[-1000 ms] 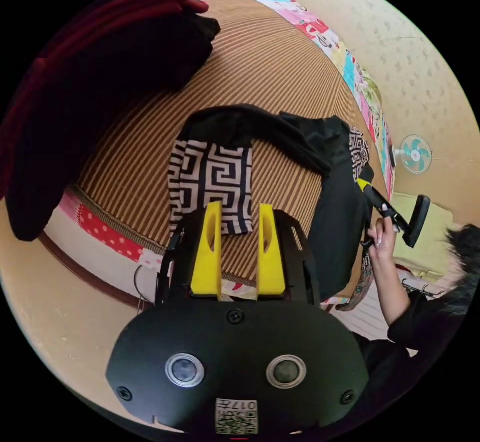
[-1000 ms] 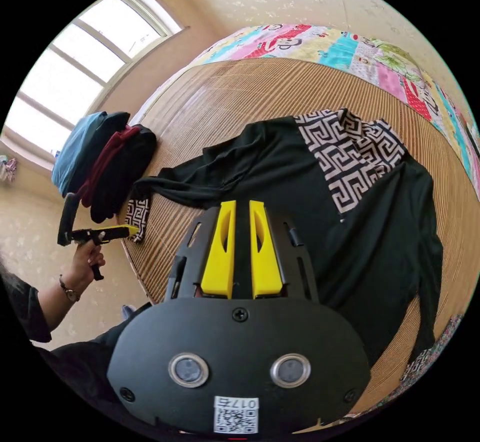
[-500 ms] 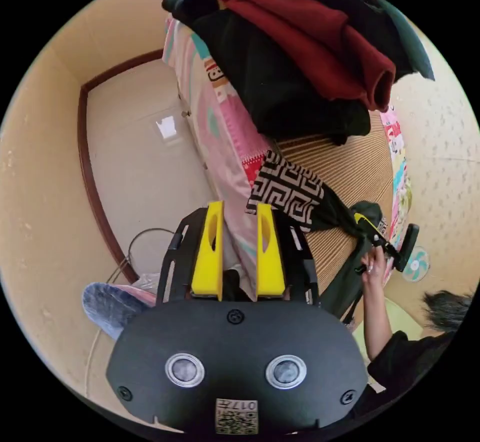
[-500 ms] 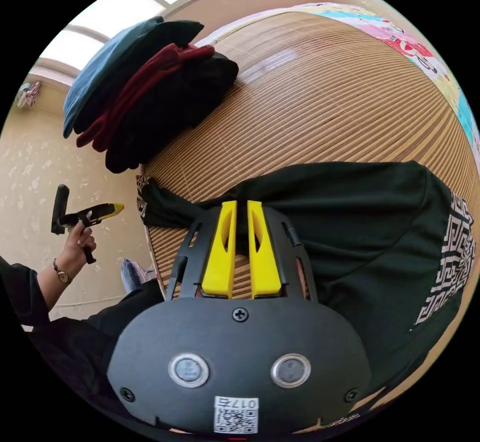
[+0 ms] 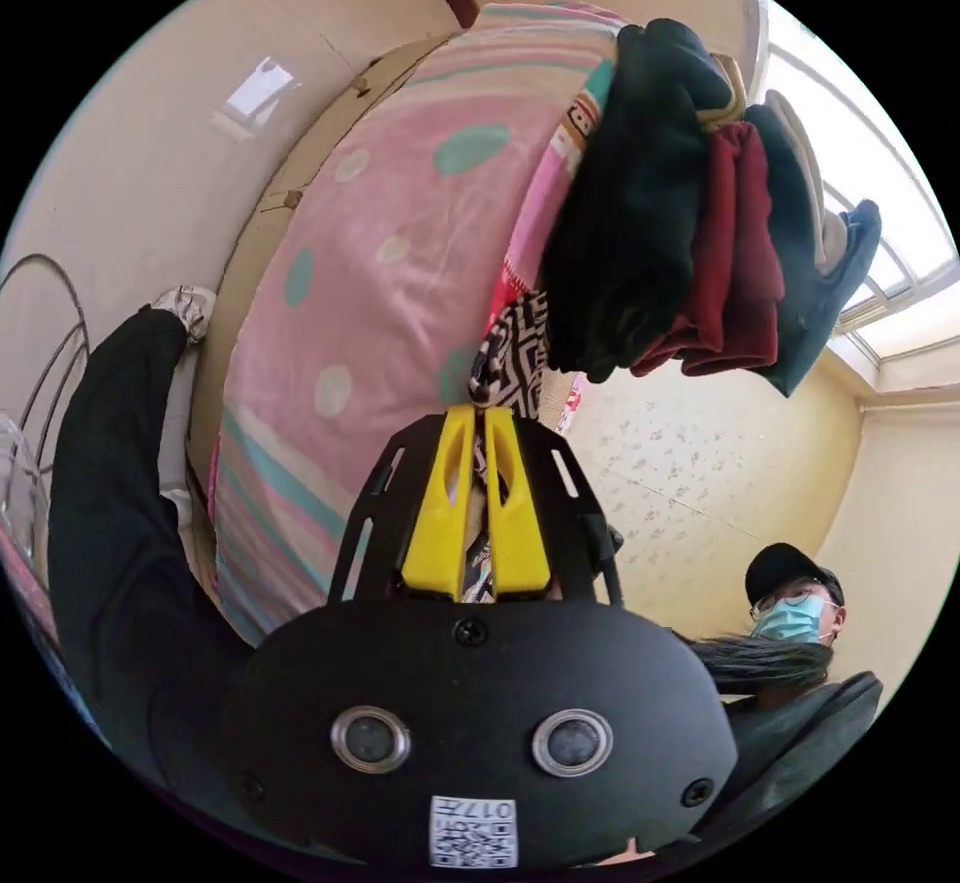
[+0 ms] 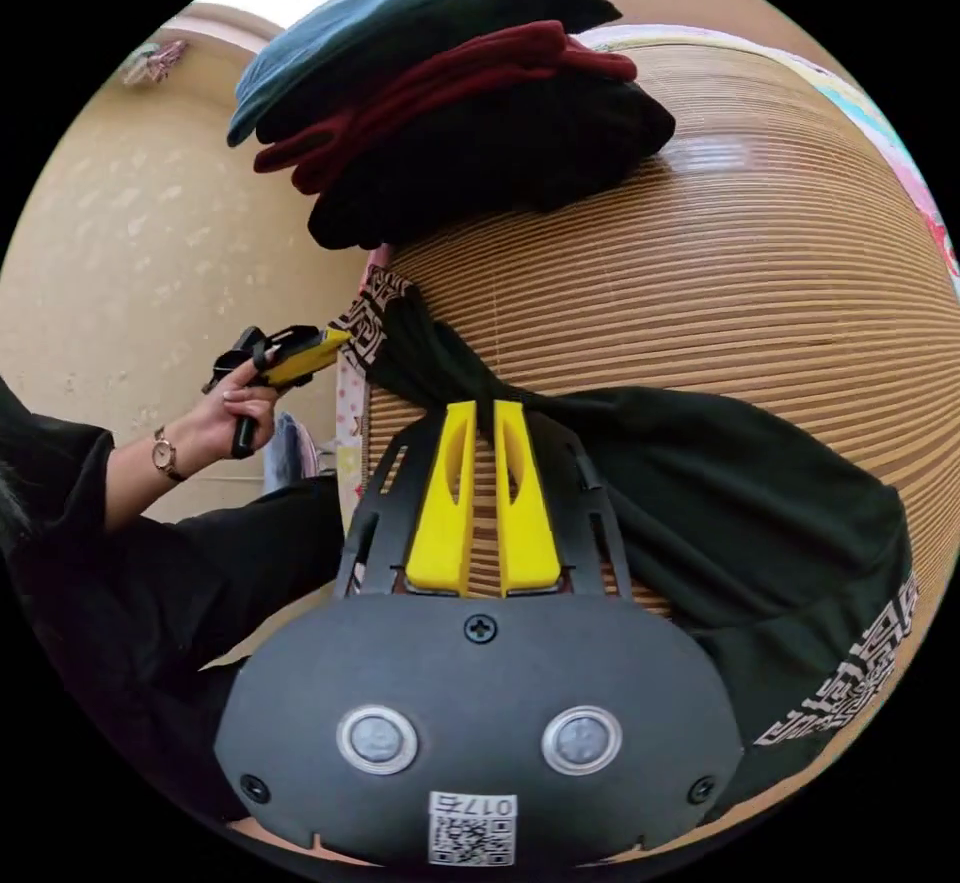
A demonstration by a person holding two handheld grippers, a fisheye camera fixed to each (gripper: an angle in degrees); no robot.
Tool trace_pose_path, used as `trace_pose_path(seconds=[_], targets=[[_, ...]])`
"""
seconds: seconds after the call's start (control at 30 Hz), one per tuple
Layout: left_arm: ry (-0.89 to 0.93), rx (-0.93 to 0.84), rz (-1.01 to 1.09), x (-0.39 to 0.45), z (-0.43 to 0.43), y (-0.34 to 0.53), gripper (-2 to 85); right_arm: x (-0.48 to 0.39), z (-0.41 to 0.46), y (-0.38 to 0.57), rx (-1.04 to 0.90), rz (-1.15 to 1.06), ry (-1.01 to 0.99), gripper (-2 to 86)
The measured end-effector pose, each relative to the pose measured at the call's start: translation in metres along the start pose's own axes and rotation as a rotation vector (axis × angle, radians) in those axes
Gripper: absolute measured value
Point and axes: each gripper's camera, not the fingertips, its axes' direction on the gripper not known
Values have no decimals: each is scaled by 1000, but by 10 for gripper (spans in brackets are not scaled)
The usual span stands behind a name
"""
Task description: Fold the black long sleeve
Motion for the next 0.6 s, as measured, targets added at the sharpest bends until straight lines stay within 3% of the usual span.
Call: trace_pose_path(seconds=[0.17,0.2,0.27,0.33,0.4,0.47,0.5,0.6], targets=[[-176,-123,392,77,-3,3,-5,-3,-86,36,263,13,-206,16],[-103,-124,516,93,-12,8,-5,-8,-97,42,289,-4,-211,15],[-71,-87,540,100,-28,8,-2,-28,-130,64,351,-86,-205,11],[-118,-25,490,89,-42,7,4,-39,-133,74,329,-155,-292,9],[-225,19,312,50,-53,11,44,-49,-109,77,194,-216,-389,7],[-250,76,164,13,-64,23,80,-56,-51,82,-78,-181,-346,5],[-250,119,45,-12,-70,35,94,-56,-40,85,-126,-167,-346,5],[-165,148,-53,-37,-65,64,115,-53,-37,88,-107,-95,-436,4]])
